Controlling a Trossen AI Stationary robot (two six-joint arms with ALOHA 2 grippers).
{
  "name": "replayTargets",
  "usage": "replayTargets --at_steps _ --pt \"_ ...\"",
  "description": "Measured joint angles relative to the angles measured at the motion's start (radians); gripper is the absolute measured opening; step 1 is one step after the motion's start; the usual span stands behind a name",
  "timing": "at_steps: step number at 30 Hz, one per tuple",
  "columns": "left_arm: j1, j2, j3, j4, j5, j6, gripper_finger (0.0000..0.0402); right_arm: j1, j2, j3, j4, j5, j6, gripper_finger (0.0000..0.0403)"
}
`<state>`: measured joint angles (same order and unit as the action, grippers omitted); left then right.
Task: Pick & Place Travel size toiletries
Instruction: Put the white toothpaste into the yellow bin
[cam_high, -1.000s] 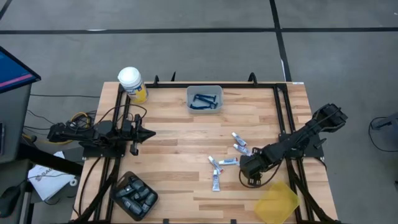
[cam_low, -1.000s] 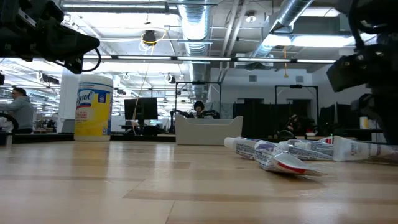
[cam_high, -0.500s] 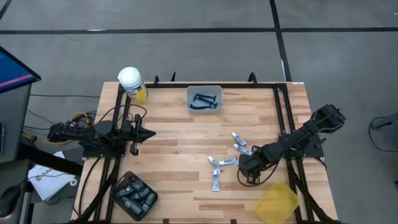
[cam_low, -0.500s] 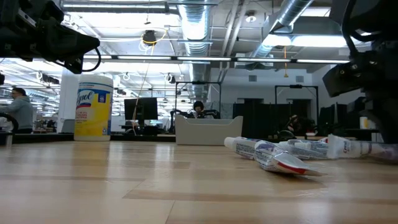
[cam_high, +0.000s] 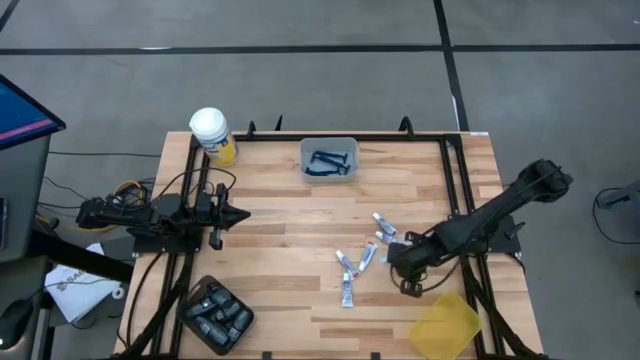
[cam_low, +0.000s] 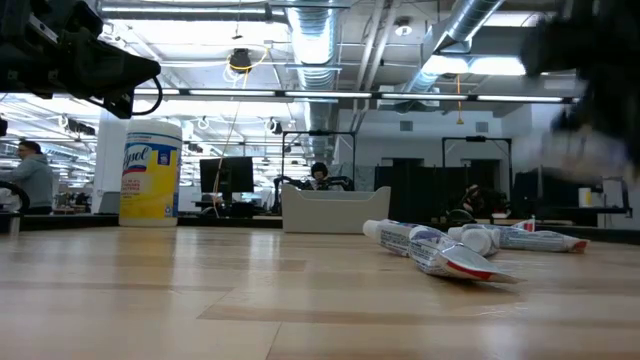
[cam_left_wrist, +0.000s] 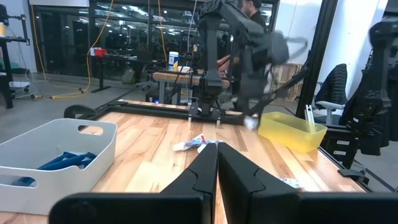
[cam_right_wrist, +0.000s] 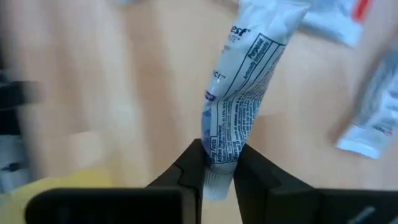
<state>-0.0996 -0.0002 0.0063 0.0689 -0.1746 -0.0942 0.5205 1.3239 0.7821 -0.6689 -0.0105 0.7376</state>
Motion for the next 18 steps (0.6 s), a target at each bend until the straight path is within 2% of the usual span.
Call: replayTargets --at_steps 4,9,14,18 --pt "0.0 0.0 0.0 0.0 0.0 0.0 0.0008 0.047 -0.141 0.028 0.002 -0.027 -0.001 0.0049" --pt "0.0 0.0 0.0 0.0 0.0 0.0 0.0008 0.114 -0.262 0.038 0.022 -0.176 0.097 0.0049" --pt "0.0 0.0 0.0 0.0 0.0 0.0 0.0008 0.246 -0.273 0.038 -0.022 -0.301 0.121 0.0049" --pt "0.0 0.0 0.0 0.0 0.0 0.0 0.0008 0.353 -0.208 0.037 -0.077 -0.349 0.127 0.0049"
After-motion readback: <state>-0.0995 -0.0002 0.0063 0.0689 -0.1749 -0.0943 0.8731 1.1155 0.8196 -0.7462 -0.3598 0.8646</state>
